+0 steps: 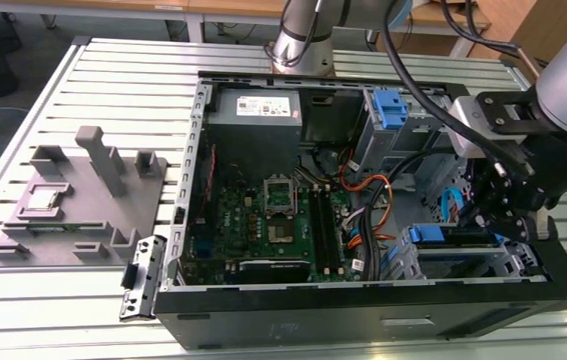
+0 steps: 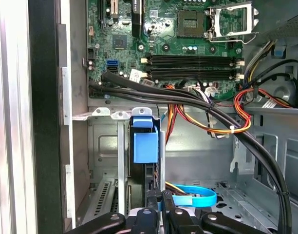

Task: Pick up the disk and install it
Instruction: 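Insert the first disk wire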

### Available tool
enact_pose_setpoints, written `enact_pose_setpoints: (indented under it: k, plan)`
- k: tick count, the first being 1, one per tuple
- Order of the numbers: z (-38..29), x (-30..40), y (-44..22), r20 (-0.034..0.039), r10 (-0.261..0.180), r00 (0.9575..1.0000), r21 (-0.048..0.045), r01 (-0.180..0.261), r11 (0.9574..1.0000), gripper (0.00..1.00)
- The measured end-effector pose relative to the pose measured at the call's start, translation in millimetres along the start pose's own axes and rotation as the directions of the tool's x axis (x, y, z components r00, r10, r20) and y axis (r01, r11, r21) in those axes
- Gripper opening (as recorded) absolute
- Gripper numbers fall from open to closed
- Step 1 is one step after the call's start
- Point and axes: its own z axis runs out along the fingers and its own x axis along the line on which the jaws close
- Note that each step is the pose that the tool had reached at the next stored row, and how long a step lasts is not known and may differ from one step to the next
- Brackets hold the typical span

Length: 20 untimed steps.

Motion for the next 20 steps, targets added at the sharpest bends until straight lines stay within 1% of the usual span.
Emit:
enact_pose_setpoints:
  k: [14,20]
  plan:
    - [0.3,1.1,1.1,-0.0003,0.000,1.0000,0.0012,0.000,1.0000,0.16]
    - [1.9,1.7,1.2,-0.0008,0.000,1.0000,0.0017,0.000,1.0000,0.16]
